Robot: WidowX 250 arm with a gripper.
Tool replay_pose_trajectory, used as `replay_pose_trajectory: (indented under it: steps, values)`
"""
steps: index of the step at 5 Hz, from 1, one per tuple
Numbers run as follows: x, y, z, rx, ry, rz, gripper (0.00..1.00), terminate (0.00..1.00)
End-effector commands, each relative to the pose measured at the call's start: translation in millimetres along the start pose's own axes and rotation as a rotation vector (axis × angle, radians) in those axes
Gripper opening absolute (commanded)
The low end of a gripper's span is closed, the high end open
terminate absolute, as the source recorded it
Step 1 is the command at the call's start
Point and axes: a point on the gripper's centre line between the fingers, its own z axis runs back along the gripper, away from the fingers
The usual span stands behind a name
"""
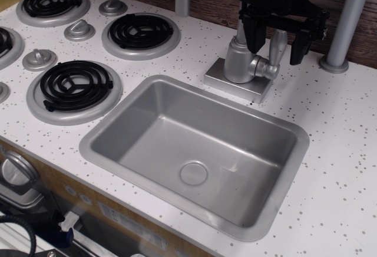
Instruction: Lever vertical to front
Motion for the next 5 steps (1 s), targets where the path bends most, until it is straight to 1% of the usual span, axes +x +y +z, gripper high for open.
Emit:
replay_pose_trajectory:
  steps: [1, 2, 3, 4, 5]
  values:
    - [0.0, 0.0, 0.0, 0.0, 0.0, 0.0, 1.0, 0.0]
    - [2.7, 1.7, 5.2, 0.059, -0.095, 0.036, 1.0, 0.0]
    - [10.5, 2.7, 12.2, 0.104, -0.163, 0.047, 1.0, 0.0]
    - [17.7, -0.6, 17.3, 0.128, -0.218, 0.052, 1.0, 0.0]
    - [26.5, -1.4, 22.6, 0.129, -0.254, 0.046, 1.0, 0.0]
